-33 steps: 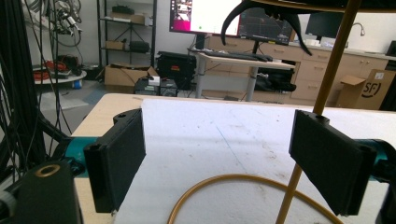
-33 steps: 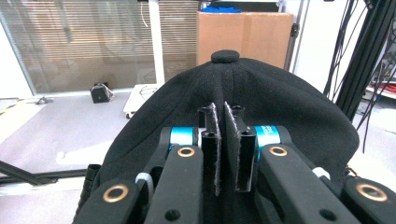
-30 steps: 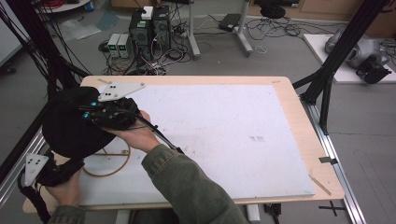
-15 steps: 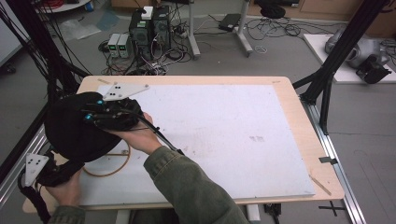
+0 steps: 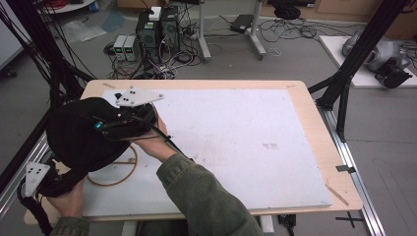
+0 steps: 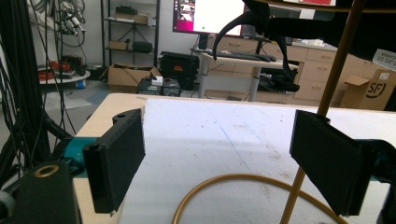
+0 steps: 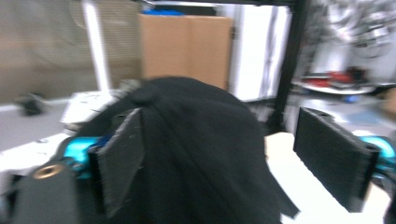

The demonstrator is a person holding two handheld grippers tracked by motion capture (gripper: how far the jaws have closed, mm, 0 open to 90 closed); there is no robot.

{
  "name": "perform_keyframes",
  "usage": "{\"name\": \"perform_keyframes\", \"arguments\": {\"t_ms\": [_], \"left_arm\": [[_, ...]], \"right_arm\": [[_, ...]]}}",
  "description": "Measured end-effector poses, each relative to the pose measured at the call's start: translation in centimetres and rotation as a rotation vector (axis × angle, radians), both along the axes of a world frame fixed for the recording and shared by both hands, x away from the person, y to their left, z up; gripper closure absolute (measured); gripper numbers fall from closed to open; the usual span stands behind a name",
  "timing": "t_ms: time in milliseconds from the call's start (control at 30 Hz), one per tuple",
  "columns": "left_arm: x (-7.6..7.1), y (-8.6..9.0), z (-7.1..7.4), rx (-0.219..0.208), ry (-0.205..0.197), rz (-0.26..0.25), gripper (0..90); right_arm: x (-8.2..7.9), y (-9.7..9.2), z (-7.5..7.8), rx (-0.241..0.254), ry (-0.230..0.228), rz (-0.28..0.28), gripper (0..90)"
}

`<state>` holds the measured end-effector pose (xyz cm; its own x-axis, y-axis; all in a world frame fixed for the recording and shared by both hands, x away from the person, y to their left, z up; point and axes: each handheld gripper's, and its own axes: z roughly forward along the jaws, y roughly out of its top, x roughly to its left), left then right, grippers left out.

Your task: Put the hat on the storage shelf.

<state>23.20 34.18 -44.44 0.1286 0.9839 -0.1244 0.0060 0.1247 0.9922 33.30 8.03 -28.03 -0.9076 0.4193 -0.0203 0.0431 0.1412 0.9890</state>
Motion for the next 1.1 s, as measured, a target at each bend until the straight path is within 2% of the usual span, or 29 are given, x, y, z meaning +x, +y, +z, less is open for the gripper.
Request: {"name": "perform_keyframes", "arguments": {"t_ms": [167, 200, 400, 467, 533, 600, 733, 800, 833, 900, 933, 967, 1067, 1100], "left_arm": [[0.0, -0.1, 0.0, 0.006, 0.000, 0.002, 18.1], [0.0, -0.1, 0.0, 0.010, 0.000, 0.002, 18.1], [0.0, -0.3, 0.1, 0.018, -0.002, 0.000, 18.0], [0.0, -0.3, 0.1, 0.019, -0.002, 0.000, 18.0], [0.0, -0.3, 0.1, 0.019, 0.001, 0.002, 18.0], [0.0, -0.3, 0.1, 0.019, 0.004, 0.001, 18.0], [-0.1, -0.2, 0.1, 0.012, 0.002, 0.000, 17.9], [-0.1, -0.2, 0.1, 0.012, 0.002, 0.000, 17.9], [-0.1, -0.2, 0.1, 0.013, 0.005, -0.001, 17.9], [-0.1, -0.2, 0.1, 0.017, 0.005, -0.002, 17.9], [-0.1, -0.3, 0.1, 0.017, 0.005, -0.002, 17.9], [0.0, -0.3, 0.1, 0.016, 0.003, -0.003, 17.9], [0.1, -0.4, 0.0, 0.020, 0.007, -0.006, 17.9], [0.1, -0.4, 0.0, 0.020, 0.007, -0.006, 17.9]], "right_arm": [[0.1, -1.4, -0.5, -0.002, -0.009, -0.045, 11.9], [0.2, -2.5, -0.7, -0.006, -0.013, -0.085, 11.5], [0.7, -5.5, -1.2, 0.002, -0.011, -0.162, 11.5], [0.7, -5.9, -1.3, -0.002, -0.016, -0.178, 11.4], [0.8, -7.6, -1.7, -0.014, -0.020, -0.207, 10.9], [0.8, -8.0, -1.9, -0.013, -0.020, -0.213, 10.9], [0.7, -10.8, -2.8, -0.011, -0.024, -0.259, 10.9], [0.6, -11.2, -2.9, -0.012, -0.018, -0.266, 10.9], [0.4, -12.6, -3.3, -0.012, -0.015, -0.299, 10.9], [0.4, -13.1, -3.4, -0.013, -0.015, -0.309, 10.9], [0.3, -14.7, -3.8, -0.015, -0.024, -0.339, 10.9], [0.3, -14.7, -3.8, -0.015, -0.024, -0.339, 10.9], [0.2, -17.4, -4.5, -0.025, -0.015, -0.399, 10.9], [0.2, -17.4, -4.5, -0.025, -0.015, -0.399, 10.9]]}}
